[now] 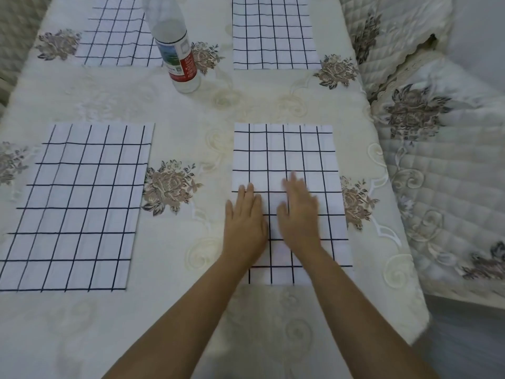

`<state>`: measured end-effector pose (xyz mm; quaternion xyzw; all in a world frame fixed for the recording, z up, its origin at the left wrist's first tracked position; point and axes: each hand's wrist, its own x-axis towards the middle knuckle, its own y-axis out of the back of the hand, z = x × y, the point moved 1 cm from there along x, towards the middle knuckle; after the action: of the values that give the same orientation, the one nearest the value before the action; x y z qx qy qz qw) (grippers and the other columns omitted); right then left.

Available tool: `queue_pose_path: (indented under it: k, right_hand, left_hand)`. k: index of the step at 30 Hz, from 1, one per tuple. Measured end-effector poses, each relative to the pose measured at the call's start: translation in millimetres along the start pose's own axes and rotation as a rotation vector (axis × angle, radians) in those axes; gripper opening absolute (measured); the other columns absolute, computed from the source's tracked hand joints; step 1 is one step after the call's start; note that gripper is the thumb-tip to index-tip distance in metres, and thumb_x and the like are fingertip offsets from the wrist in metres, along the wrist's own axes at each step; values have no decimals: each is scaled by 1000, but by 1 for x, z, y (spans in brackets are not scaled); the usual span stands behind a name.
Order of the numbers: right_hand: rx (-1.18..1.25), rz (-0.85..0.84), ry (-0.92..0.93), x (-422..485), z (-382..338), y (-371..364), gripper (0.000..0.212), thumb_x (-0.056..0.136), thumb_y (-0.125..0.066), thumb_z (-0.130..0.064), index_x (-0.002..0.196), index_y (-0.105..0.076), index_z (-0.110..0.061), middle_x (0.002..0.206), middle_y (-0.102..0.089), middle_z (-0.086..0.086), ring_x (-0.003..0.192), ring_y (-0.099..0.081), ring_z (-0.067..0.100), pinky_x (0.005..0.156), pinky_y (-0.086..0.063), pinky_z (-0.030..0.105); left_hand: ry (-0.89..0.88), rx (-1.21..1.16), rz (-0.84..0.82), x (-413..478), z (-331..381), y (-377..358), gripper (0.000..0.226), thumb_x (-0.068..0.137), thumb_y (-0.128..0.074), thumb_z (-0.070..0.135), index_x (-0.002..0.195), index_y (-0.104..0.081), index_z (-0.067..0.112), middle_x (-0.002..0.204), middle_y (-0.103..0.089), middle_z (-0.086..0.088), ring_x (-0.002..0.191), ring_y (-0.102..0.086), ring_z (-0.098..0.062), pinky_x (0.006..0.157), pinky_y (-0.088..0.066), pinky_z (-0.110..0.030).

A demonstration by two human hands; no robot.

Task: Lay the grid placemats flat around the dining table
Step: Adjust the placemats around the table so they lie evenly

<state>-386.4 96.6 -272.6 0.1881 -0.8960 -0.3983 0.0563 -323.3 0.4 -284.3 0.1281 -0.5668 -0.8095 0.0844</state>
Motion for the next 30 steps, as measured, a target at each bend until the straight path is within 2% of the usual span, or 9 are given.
queue_pose_path:
  k: [4,10,12,15,18,21,24,27,30]
  right_hand:
    - [-474,-99,132,-35,36,-4,55,91,-33,-35,142,-38,-15,150,-34,2,139,-31,25,106,-30,53]
    - [-519,35,-117,-62,104,57,62,89,-18,-38,143,-33,-13,152,-29,4,142,-25,28,107,-24,58]
    - [-369,111,-192,-64,100,58,61,87,-22,-32,141,-37,-8,152,-30,6,142,-22,28,111,-17,53]
    - [-153,282,-249,-64,64,43,60,81,-26,-26,125,-51,7,137,-46,24,131,-39,40,108,-25,46]
    - [-192,105,-57,-84,19,3,54,84,-31,-24,126,-52,2,139,-45,22,132,-38,38,110,-21,43]
    - [-418,-64,60,-109,20,-15,53,87,-34,-29,136,-46,-12,146,-41,7,136,-35,27,104,-32,54]
    - [-522,-54,-79,-124,60,12,59,87,-29,-36,140,-40,-13,148,-37,6,136,-35,30,101,-34,58]
    - [-490,9,-287,-145,94,45,62,90,-17,-41,147,-23,-18,156,-16,-1,145,-13,24,112,-15,54]
    - [-233,128,-428,-166,96,64,47,99,-33,-20,145,-28,-14,156,-18,0,145,-11,20,115,-7,45]
  left_hand:
    - [16,79,-33,-26,-19,-10,57,88,-33,31,137,-42,5,145,-41,-12,134,-39,-29,97,-39,-58]
    - [151,40,-23,-69,-74,1,64,88,-10,39,147,-16,15,154,-5,5,142,-2,-12,113,-13,-52]
    - [181,-30,21,-73,-73,4,64,88,-13,35,144,-29,11,155,-17,-3,144,-11,-18,112,-15,-55]
    - [141,-121,104,-66,-46,14,49,85,-27,20,120,-54,-2,138,-45,-24,133,-37,-41,102,-32,-63]
    - [-47,-65,59,-66,-10,9,45,83,-36,17,121,-53,0,134,-52,-22,126,-47,-39,93,-40,-60]
    - [-98,21,-82,-82,-8,-7,53,85,-35,29,131,-50,5,140,-48,-14,127,-47,-31,91,-45,-58]
    - [-86,82,-93,-103,-42,-13,57,88,-31,34,139,-40,10,148,-37,-6,137,-34,-26,100,-36,-57]
    - [-28,79,-84,-121,-76,-6,59,91,-23,36,144,-31,11,153,-26,-4,140,-17,-20,106,-26,-56]
    - [-35,-21,-33,-131,-98,2,57,91,-21,33,142,-35,12,152,-27,-2,141,-19,-17,111,-22,-50]
